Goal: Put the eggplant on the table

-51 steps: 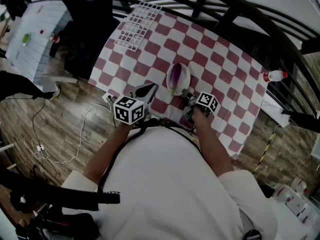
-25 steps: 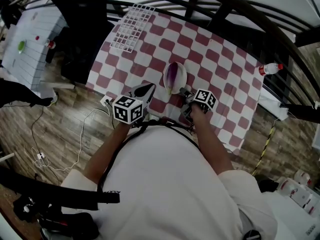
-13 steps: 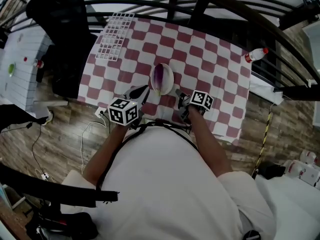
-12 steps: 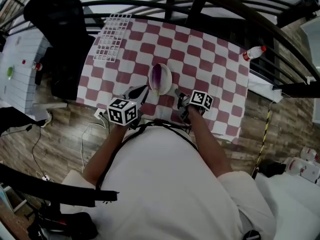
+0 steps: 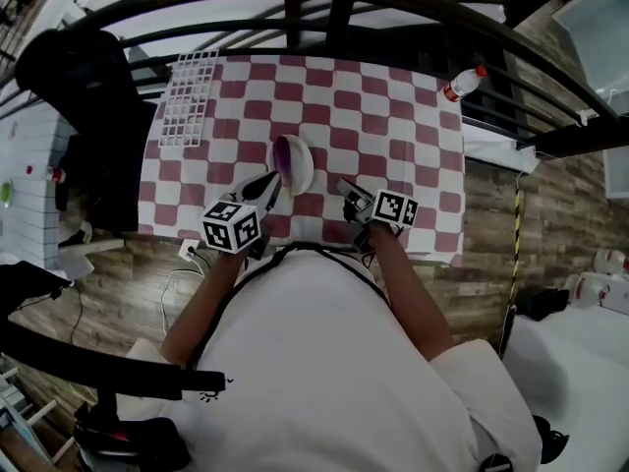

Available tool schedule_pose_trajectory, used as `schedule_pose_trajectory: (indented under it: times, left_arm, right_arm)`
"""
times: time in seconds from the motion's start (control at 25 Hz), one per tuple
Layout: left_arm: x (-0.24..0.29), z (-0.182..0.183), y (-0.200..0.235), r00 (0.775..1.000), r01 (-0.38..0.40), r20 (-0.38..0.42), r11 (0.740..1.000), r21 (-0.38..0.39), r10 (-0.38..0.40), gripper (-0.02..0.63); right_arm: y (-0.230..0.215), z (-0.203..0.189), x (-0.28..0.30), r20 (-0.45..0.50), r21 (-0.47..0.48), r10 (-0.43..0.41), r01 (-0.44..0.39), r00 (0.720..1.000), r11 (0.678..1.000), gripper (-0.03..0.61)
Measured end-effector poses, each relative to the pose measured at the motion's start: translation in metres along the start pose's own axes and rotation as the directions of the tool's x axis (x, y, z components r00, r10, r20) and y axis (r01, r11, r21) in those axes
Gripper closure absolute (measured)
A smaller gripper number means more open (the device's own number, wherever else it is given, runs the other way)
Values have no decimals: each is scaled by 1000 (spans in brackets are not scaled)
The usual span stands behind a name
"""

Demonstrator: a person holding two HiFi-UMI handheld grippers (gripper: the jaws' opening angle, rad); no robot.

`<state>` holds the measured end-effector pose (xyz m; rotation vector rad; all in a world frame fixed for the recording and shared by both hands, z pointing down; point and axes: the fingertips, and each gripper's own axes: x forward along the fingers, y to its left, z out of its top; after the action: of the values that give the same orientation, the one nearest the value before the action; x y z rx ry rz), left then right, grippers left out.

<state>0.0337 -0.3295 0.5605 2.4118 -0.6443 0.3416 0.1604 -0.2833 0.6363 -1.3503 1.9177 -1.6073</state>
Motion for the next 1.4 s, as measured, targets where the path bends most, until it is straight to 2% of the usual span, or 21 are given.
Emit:
schedule_pose_trajectory:
  times: [0.12,0.28,0.6,0.76,0.92,1.4]
  left_arm:
    - [0,3,-2,1000,6,7,1000,-5,-6,614]
    - [-5,10,-5,1000,13,21,1000,9,-13,614]
    - [-17,44,-23,995,36,94,998,53,-40,614]
    - [-22,53,-26,993,43,110,997,59,-49,614]
    - [-24,51,-19,994,28,105,998,60,-34,614]
    - [-18,45,-13,996,17,89,999,47,-21,614]
  right_arm:
    - [16,7,-12,33,-59,21,-19,999,998,571]
    - [39,22,-30,92,-183,17,1,996,983,571]
    - [112,52,-69,219,-406,107,-10,970,914,572]
    - [137,61,-80,271,-440,152,-18,951,898,572]
    - [142,63,-81,272,-488,150,2,950,873,572]
    - [131,62,-72,250,-492,124,16,960,870,572]
